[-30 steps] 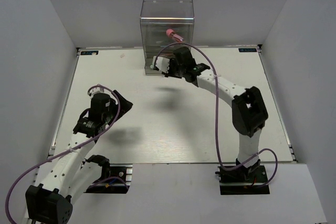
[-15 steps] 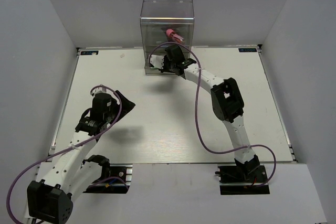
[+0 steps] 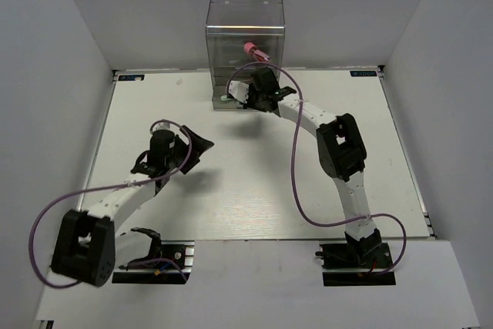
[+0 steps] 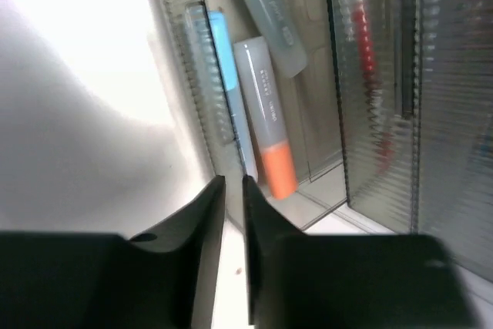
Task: Sort the stationery into containers
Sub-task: Place the stationery into the container, then close the drawer
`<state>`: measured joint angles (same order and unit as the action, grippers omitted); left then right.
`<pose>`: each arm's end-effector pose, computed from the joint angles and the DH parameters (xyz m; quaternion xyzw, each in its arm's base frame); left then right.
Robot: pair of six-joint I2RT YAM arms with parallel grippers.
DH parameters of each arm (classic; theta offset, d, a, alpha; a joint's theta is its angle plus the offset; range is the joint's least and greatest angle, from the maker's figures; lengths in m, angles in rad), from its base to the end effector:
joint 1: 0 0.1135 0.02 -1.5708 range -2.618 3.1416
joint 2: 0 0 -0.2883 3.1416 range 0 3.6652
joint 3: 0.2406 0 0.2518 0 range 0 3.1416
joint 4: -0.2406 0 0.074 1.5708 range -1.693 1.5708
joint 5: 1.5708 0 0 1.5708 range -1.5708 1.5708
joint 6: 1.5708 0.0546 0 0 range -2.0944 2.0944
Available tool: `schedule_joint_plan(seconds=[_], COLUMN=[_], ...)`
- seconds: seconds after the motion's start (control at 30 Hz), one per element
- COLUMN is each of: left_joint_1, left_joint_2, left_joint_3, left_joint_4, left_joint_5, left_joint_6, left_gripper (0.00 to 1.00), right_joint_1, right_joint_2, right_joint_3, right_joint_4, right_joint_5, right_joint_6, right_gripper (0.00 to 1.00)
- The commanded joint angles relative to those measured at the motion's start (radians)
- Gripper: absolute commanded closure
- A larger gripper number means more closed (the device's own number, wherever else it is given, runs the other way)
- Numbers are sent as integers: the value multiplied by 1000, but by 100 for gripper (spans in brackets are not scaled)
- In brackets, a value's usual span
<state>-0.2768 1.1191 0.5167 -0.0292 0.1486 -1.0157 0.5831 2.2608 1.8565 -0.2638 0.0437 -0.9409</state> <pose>0.2219 -0.0714 0.2082 -0.2898 0.8414 -0.3246 0.3204 0.4628 0.3024 0.2152 -0.6142 0.6574 -0.0970 0.4256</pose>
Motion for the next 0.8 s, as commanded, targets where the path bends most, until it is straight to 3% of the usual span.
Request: schedule_joint_plan(seconds=[0.0, 0.03, 0.07, 0.17, 0.2, 0.23, 0.3, 0.33, 0.37, 0.53, 0.77], left_joint_1=[1, 1, 1, 1, 1, 1, 1, 1, 1, 1, 1], left_joint_2=[126, 172, 268, 466, 516, 562, 693, 735, 777, 982, 1107], left_joint_3=[69, 107, 129, 222, 245, 290, 356, 379, 403, 580, 799], left_joint_4=[252, 285, 317, 429, 486, 514, 599, 626, 649, 721, 615], left_joint_5=[46, 61, 81, 124, 135, 146, 177, 198, 209, 223, 163], left_joint_6=[-52, -70, -90, -122, -150, -168, -231, -253, -274, -353, -353], left_gripper=[6, 11, 14, 28, 35, 53, 69, 83, 87, 92, 91], right_joint_1=[-17, -28, -31, -48, -49, -57, -66, -71, -83, -115, -167], right_joint_2=[-167, -188, -229, -401, -424, -452, -549, -567, -630, -767, -862], right_joint_3=[0, -28, -69, -192, -289, -321, -432, -457, -506, -710, -810], right_joint_4=[-67, -86, -107, -94, -91, -78, -75, -72, -72, -42, -31], right_joint_5=[-135, -207, -237, -343, -355, -385, -404, -410, -410, -400, -404], right_joint_6=[163, 186, 203, 280, 300, 306, 321, 323, 327, 324, 346], right_gripper=[82, 94, 100, 100, 100, 100, 100, 100, 100, 100, 100])
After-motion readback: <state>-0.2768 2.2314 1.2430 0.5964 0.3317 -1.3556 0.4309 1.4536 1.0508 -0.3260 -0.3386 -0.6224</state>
